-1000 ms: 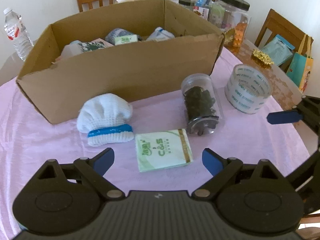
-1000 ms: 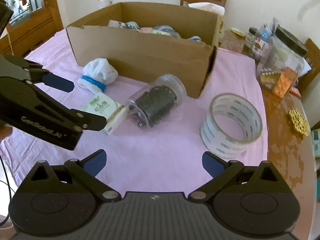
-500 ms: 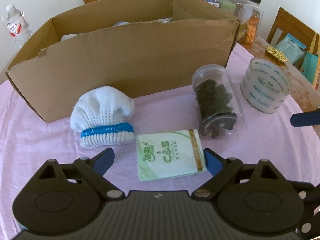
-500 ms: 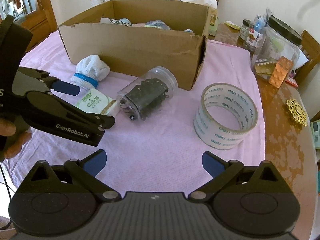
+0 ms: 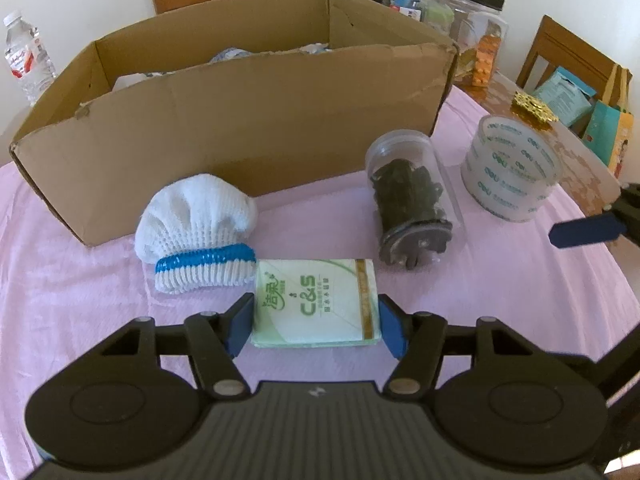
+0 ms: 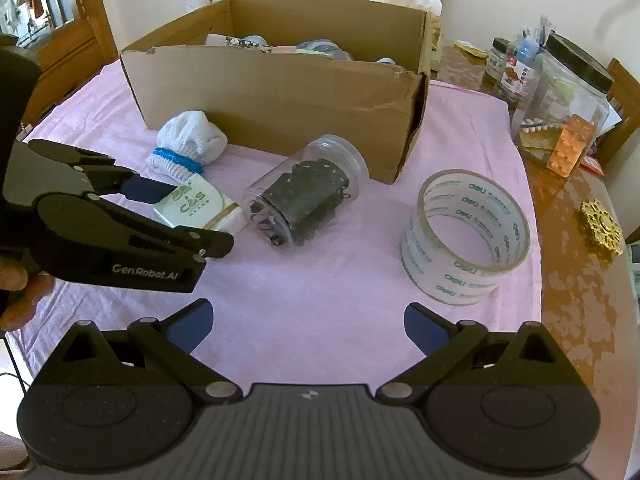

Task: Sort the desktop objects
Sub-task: 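Grasp the small green C&S box with the left tool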

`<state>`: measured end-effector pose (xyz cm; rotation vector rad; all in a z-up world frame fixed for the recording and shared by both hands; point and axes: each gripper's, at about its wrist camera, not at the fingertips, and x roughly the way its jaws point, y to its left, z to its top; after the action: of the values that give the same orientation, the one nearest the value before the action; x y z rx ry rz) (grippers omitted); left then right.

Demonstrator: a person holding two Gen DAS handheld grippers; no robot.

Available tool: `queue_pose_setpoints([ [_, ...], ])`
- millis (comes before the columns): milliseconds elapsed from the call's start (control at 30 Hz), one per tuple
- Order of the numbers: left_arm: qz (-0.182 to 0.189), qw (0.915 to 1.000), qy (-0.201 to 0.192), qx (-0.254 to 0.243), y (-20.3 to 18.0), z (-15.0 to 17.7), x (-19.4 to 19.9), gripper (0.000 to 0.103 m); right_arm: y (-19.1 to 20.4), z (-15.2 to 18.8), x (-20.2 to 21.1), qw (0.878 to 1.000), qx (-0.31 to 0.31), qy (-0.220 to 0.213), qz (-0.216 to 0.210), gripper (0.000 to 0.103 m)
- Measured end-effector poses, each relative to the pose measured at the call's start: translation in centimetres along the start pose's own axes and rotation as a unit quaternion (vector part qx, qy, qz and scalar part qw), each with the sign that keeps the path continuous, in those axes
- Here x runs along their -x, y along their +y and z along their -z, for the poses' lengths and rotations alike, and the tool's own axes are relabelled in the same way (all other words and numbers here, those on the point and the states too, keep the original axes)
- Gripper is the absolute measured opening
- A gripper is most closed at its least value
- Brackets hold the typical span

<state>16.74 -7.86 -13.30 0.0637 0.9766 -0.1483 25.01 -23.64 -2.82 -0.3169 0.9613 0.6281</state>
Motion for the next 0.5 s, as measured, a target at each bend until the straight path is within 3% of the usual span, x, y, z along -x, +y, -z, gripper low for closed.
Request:
queue_pose_setpoints([
  [267,0.003,0.9999,0.012,-0.007,1.1,1.2,1.1,0.064,0.7,-0.2,-0.4,1.0,0.005,0.005,-0.008,0.103],
  [500,-0.016,0.9995,0.018,0.019,4.1,2.3,1.9,0.064,2.6,-0.9,-0.8,0.999,0.023,0.005,-0.029,0.103],
])
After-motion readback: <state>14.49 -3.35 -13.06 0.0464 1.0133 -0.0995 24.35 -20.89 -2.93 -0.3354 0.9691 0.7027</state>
